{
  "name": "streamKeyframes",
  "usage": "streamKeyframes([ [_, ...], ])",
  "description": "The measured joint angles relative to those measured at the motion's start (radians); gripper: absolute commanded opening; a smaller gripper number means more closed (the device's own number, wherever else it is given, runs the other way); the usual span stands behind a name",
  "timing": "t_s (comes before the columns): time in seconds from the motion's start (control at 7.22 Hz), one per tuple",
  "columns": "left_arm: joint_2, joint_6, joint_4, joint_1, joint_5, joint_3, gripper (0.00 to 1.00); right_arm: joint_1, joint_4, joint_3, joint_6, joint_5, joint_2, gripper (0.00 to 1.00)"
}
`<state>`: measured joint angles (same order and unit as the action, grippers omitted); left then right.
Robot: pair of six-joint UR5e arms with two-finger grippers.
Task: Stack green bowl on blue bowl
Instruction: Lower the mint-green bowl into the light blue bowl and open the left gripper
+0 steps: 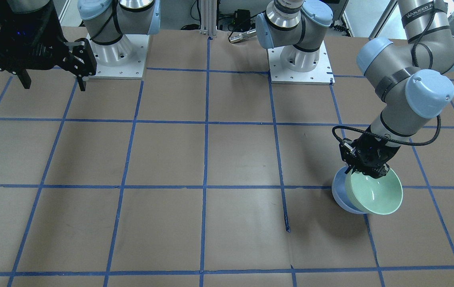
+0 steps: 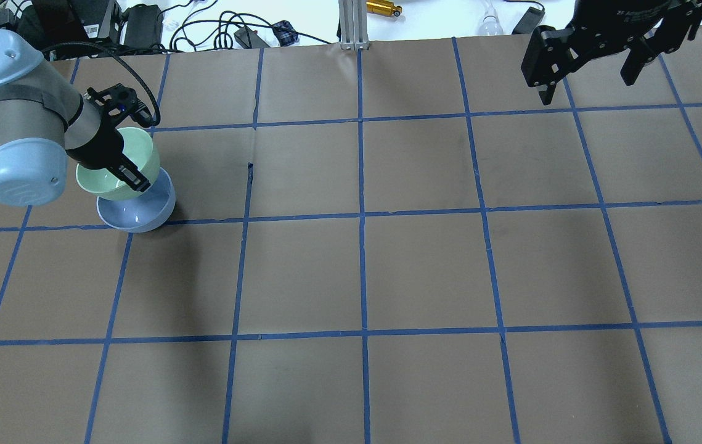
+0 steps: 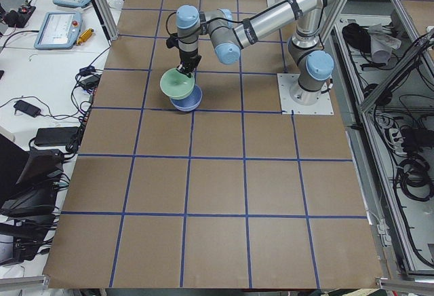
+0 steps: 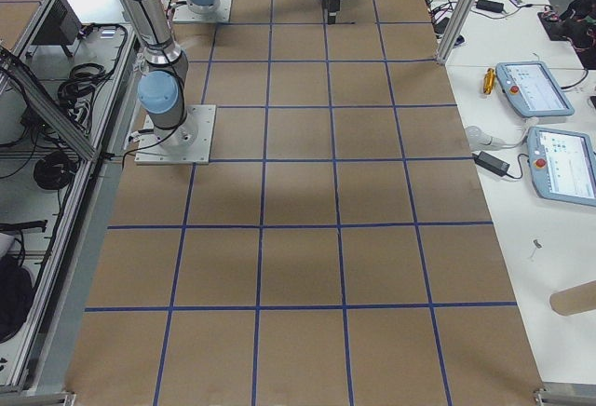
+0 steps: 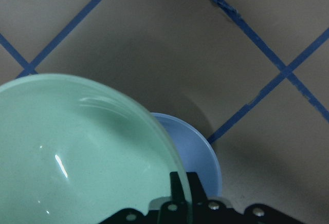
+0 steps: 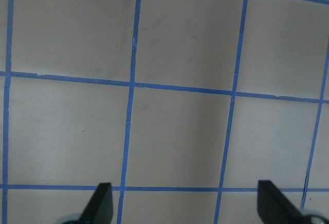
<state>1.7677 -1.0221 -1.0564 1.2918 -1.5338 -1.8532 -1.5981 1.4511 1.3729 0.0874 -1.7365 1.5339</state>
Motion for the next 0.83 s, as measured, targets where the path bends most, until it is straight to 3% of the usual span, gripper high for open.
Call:
streamKeyframes([
  [0.28, 0.001, -0.006, 0.000, 0.000, -0.004, -0.017, 0.00, 0.000, 0.000, 0.000, 0.000, 0.000, 0.000, 1.00],
  [0.42, 0.001, -0.009, -0.001, 0.000, -0.005, -0.020, 0.13, 0.000, 0.000, 0.000, 0.000, 0.000, 0.000, 1.00],
  [0.55, 0.004, -0.010, -0.001, -0.001, -0.008, -0.018, 0.60, 0.000, 0.000, 0.000, 0.000, 0.000, 0.000, 1.00],
  [0.69, 0.009, -0.009, 0.001, -0.001, -0.012, -0.015, 0.86, 0.000, 0.000, 0.000, 0.000, 0.000, 0.000, 1.00],
  [0.83, 0.012, -0.006, 0.002, -0.002, -0.013, -0.013, 1.00, 0.000, 0.000, 0.000, 0.000, 0.000, 0.000, 1.00],
])
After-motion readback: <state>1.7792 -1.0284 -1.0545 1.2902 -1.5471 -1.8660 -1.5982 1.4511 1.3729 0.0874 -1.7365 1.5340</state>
